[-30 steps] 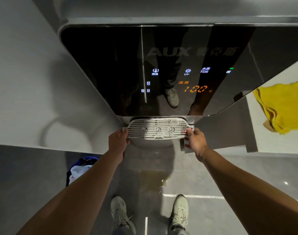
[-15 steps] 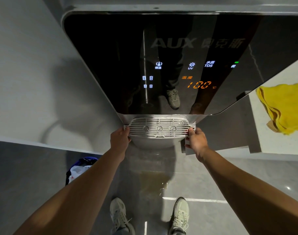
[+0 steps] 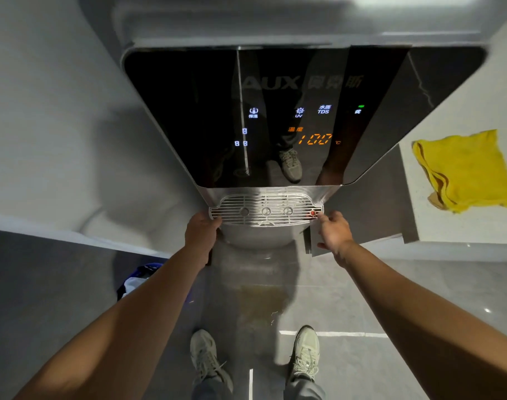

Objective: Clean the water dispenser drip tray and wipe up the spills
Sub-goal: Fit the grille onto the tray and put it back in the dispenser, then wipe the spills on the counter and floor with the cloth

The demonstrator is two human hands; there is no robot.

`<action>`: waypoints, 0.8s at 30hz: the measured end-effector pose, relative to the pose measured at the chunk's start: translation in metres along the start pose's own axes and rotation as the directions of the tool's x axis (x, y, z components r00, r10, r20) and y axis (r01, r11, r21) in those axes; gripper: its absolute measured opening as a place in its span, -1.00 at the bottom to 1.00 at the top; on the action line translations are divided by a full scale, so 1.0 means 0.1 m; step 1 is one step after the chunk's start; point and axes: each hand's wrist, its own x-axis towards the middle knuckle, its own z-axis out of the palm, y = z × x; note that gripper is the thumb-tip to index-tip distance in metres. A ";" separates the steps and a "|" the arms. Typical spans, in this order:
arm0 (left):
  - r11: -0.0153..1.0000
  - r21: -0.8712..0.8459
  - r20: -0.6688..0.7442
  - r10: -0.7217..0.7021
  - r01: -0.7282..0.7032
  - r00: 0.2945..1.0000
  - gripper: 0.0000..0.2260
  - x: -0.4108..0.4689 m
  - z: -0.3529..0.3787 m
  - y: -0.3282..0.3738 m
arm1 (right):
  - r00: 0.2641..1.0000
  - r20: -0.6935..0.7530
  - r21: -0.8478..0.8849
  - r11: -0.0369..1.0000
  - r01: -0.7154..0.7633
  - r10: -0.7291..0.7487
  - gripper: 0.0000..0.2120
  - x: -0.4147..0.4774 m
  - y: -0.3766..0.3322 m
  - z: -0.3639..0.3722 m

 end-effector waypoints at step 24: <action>0.689 0.256 0.378 0.575 -0.679 0.726 -0.57 -2.86 0.74 1.66 | 0.780 0.070 -0.866 0.350 0.357 -0.621 -0.47 -0.42 -0.21 -2.68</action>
